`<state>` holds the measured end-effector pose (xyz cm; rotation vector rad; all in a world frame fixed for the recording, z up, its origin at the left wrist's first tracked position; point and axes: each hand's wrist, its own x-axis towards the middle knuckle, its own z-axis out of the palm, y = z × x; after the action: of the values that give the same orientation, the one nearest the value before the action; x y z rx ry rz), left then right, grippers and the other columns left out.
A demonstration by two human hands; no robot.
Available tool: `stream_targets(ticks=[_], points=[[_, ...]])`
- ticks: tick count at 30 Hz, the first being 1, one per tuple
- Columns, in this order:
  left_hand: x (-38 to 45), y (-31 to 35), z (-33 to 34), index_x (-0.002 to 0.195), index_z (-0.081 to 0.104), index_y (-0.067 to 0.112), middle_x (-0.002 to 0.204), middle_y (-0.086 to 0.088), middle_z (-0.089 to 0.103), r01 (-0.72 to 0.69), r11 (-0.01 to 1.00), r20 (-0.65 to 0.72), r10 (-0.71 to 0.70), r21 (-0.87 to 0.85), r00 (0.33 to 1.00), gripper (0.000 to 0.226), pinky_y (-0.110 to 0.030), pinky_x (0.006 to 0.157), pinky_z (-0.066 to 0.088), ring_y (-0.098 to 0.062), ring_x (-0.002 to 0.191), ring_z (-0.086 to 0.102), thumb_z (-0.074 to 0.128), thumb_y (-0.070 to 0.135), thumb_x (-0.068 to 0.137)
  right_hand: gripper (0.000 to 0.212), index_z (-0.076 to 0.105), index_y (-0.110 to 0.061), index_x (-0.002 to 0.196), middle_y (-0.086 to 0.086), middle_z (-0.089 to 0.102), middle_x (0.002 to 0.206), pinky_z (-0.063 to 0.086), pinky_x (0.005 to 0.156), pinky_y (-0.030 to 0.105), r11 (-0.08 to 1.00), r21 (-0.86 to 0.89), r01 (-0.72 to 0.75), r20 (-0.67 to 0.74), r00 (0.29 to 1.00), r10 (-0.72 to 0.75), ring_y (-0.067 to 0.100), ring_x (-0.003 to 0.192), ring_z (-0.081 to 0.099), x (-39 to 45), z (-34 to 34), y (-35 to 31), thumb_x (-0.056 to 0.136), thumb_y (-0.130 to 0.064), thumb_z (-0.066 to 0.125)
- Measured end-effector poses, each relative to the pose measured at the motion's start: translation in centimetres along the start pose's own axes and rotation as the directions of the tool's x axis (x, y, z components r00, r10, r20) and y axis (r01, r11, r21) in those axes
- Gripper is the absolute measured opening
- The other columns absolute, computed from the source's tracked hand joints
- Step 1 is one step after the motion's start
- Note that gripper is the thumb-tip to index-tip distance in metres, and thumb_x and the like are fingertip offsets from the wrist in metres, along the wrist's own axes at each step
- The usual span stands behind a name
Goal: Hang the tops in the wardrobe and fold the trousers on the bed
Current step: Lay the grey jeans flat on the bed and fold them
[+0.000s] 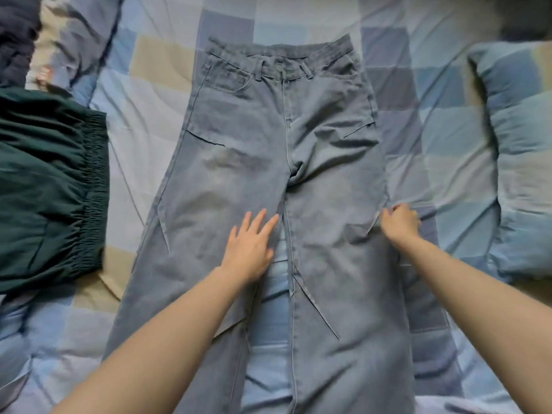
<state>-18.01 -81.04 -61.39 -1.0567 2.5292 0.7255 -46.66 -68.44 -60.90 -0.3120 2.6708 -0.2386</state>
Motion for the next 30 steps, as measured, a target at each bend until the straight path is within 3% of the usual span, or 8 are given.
stream_targets(ticks=[4, 9, 13, 16, 19, 21, 26, 30], points=[[6.2, 2.3, -0.1, 0.153, -0.007, 0.041, 0.161, 0.014, -0.014, -0.018, 0.999, 0.047, 0.02, -0.035, 0.999, 0.08, -0.068, 0.111, 0.015, -0.032, 0.149, -0.009, 0.051, 0.041, 0.096, 0.077, 0.019, 0.01, 0.142, 0.026, 0.034, 0.146, 0.029, 0.111, 0.038, 0.978, 0.208, -0.021, 0.178, 0.984, -0.016, 0.036, 0.134, 0.036, 3.0, 0.5, 2.0, 0.091, -0.027, 0.063], [9.4, 1.6, 0.0, 0.149, -0.01, 0.048, 0.162, 0.013, -0.013, 0.058, 0.995, 0.165, -0.044, -0.078, 0.985, 0.077, -0.074, 0.107, 0.016, -0.034, 0.148, -0.012, 0.045, 0.053, 0.096, 0.03, 0.058, 0.006, 0.118, 0.022, 0.062, 0.12, 0.043, 0.085, 0.031, 0.986, 0.108, 0.129, 0.283, 0.946, -0.155, 0.032, 0.11, 0.059, 2.2, 0.7, 7.2, 0.09, -0.004, 0.058], [10.9, 1.4, -0.9, 0.149, -0.003, 0.051, 0.162, 0.012, -0.012, 0.092, 0.989, 0.327, -0.05, -0.113, 0.944, 0.078, -0.078, 0.104, 0.013, -0.037, 0.147, -0.016, 0.044, 0.067, 0.089, 0.023, 0.065, -0.002, 0.103, 0.014, 0.064, 0.095, 0.046, 0.062, 0.024, 0.966, 0.237, -0.108, 0.327, 0.945, 0.025, 0.021, 0.073, 0.057, 3.1, -1.0, 7.2, 0.08, 0.003, 0.063], [11.5, 2.0, -1.7, 0.151, 0.006, 0.048, 0.163, 0.012, -0.01, 0.128, 0.982, 0.376, -0.067, -0.139, 0.924, 0.072, -0.079, 0.104, 0.012, -0.038, 0.147, -0.016, 0.042, 0.067, 0.091, 0.023, 0.063, -0.001, 0.107, 0.019, 0.065, 0.11, 0.053, 0.08, 0.034, 0.682, 0.664, -0.306, 0.385, 0.922, 0.038, 0.026, 0.09, 0.062, 3.3, -2.8, 2.3, 0.085, -0.008, 0.065], [11.7, 1.6, -3.4, 0.152, 0.027, 0.031, 0.163, 0.001, 0.01, 0.114, 0.949, 0.371, 0.004, -0.294, 0.929, 0.057, -0.064, 0.116, 0.004, -0.03, 0.15, -0.003, 0.034, 0.053, 0.1, 0.021, 0.062, -0.009, 0.112, 0.004, 0.072, 0.099, 0.056, 0.066, 0.023, 0.492, 0.83, -0.263, 0.396, 0.899, -0.187, 0.013, 0.078, 0.069, 0.8, -3.5, -4.4, 0.09, -0.009, 0.059], [11.7, 1.0, -5.4, 0.139, 0.052, 0.016, 0.151, -0.005, 0.042, 0.171, 0.801, 0.285, 0.0, -0.574, 0.958, 0.052, -0.042, 0.118, 0.016, -0.021, 0.142, 0.032, 0.03, 0.047, 0.103, 0.034, 0.057, -0.019, 0.12, -0.01, 0.072, 0.101, 0.054, 0.078, 0.021, 0.511, 0.859, -0.038, 0.307, 0.836, -0.455, 0.002, 0.089, 0.067, -2.0, -3.2, -8.7, 0.09, -0.002, 0.057], [11.0, -3.9, -10.4, 0.103, 0.064, 0.019, 0.087, 0.002, 0.071, 0.294, -0.154, 0.318, -0.167, -0.943, 0.933, 0.056, -0.03, 0.066, 0.053, -0.014, 0.066, 0.068, 0.037, 0.067, 0.092, 0.07, 0.025, -0.023, 0.15, -0.006, 0.042, 0.147, 0.033, 0.111, 0.026, 0.62, 0.476, 0.624, 0.306, 0.543, -0.782, 0.011, 0.134, 0.041, -9.9, 2.5, -18.1, 0.089, -0.013, 0.06], [9.7, -9.0, -9.3, 0.092, 0.067, 0.012, 0.083, -0.009, 0.069, 0.248, -0.013, 0.233, -0.392, -0.969, 0.89, 0.009, -0.025, 0.056, 0.052, -0.02, 0.062, 0.065, 0.07, 0.017, 0.085, 0.063, 0.027, -0.012, 0.147, 0.018, 0.053, 0.135, 0.042, 0.096, 0.034, 0.614, 0.229, 0.755, 0.656, 0.346, -0.671, 0.036, 0.119, 0.052, -14.6, 7.9, -21.9, 0.092, -0.022, 0.055]])
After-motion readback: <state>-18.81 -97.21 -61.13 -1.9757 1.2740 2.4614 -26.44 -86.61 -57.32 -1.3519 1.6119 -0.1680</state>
